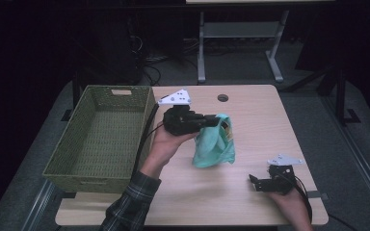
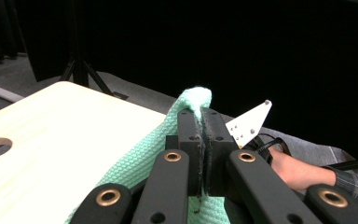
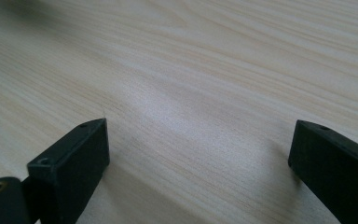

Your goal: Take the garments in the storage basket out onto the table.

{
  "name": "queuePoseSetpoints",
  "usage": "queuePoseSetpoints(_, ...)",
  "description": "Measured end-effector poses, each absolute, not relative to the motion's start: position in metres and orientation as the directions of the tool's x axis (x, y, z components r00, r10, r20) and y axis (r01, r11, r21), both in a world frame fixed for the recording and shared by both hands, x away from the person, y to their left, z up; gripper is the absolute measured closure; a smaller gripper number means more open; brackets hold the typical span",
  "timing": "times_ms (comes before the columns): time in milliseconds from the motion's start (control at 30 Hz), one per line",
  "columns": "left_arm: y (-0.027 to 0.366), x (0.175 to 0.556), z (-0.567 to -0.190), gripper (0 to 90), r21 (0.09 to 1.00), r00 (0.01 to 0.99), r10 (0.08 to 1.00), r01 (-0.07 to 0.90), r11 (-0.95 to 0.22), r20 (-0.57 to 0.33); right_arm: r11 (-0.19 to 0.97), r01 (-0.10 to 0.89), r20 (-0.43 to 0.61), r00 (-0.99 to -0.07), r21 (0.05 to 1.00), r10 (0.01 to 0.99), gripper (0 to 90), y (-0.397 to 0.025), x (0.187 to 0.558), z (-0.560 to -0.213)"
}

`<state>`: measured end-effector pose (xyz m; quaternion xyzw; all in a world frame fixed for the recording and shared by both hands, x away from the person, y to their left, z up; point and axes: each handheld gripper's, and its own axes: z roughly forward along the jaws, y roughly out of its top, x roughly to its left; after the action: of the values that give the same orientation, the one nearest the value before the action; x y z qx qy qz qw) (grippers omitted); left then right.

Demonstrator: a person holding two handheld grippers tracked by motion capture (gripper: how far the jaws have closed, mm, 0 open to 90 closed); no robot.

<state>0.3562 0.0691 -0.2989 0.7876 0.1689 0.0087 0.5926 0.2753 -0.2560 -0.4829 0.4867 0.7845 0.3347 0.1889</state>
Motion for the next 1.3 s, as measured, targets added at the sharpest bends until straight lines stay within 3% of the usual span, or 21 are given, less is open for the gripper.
queuePoseSetpoints(567, 0.037, 0.359, -0.349, 87.7, 0.909, 0.939, 0.258, 0.301, -0.289, -0.229, 0.301, 0.638, 0.03, -0.453, 0.709, 0.891, 4.8, -0.256, 0.275, -0.483)
queuePoseSetpoints(1300, 0.066, 0.351, -0.405, 87.6, 0.811, 0.897, 0.368, 0.397, -0.429, -0.244, 0.301, 0.638, 0.029, -0.453, 0.709, 0.891, 5.0, -0.256, 0.275, -0.483)
